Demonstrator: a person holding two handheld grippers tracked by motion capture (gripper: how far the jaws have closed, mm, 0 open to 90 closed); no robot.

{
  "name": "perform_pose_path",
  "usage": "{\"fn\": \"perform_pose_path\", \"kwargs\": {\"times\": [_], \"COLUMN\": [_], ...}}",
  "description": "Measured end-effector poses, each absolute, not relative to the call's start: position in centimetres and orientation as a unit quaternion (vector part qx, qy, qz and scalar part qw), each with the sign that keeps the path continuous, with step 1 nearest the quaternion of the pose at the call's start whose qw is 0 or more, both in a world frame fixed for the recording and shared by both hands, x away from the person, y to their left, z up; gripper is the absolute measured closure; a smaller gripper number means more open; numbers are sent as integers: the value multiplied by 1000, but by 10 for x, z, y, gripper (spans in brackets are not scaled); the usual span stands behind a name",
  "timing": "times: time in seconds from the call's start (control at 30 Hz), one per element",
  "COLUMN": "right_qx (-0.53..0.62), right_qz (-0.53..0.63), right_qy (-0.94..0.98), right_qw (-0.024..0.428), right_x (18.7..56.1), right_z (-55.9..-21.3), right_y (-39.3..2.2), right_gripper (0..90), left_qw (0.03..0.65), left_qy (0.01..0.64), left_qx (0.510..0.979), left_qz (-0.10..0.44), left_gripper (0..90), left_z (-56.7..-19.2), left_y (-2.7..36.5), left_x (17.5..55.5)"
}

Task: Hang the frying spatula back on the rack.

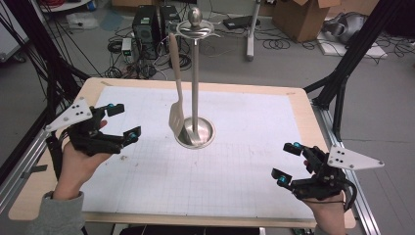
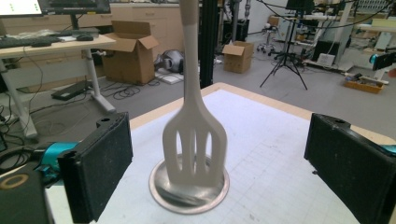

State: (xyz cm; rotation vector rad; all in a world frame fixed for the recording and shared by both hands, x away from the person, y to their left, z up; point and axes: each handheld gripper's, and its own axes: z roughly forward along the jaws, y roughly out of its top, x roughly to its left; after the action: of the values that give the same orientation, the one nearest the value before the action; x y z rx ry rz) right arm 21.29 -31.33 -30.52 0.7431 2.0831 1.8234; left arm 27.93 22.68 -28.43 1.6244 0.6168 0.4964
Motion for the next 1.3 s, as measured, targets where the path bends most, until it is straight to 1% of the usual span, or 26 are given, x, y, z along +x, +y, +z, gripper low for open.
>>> {"fn": "perform_pose_path", "kwargs": {"times": [0.27, 0.4, 0.63, 0.77, 0.83, 0.97, 1.3], "right_qx": [254, 256, 258, 263, 266, 274, 278], "right_qz": [636, 637, 636, 637, 634, 631, 627], "right_qy": [715, 712, 711, 706, 706, 703, 700], "right_qw": [143, 147, 154, 162, 170, 182, 197], "right_x": [215, 216, 217, 218, 219, 220, 221], "right_z": [-303, -303, -303, -305, -306, -307, -309], "right_y": [-315, -316, -318, -318, -317, -316, -316], "right_gripper": [116, 116, 116, 116, 116, 116, 116], "left_qw": [625, 617, 624, 619, 624, 623, 623], "left_qy": [263, 268, 280, 297, 296, 295, 286], "left_qx": [705, 708, 699, 697, 691, 692, 693], "left_qz": [210, 215, 210, 207, 212, 214, 222], "left_gripper": [83, 83, 83, 83, 83, 83, 83], "left_z": [-288, -289, -295, -294, -293, -294, -297], "left_y": [250, 258, 273, 279, 282, 286, 293], "left_x": [260, 254, 246, 246, 244, 244, 243]}}
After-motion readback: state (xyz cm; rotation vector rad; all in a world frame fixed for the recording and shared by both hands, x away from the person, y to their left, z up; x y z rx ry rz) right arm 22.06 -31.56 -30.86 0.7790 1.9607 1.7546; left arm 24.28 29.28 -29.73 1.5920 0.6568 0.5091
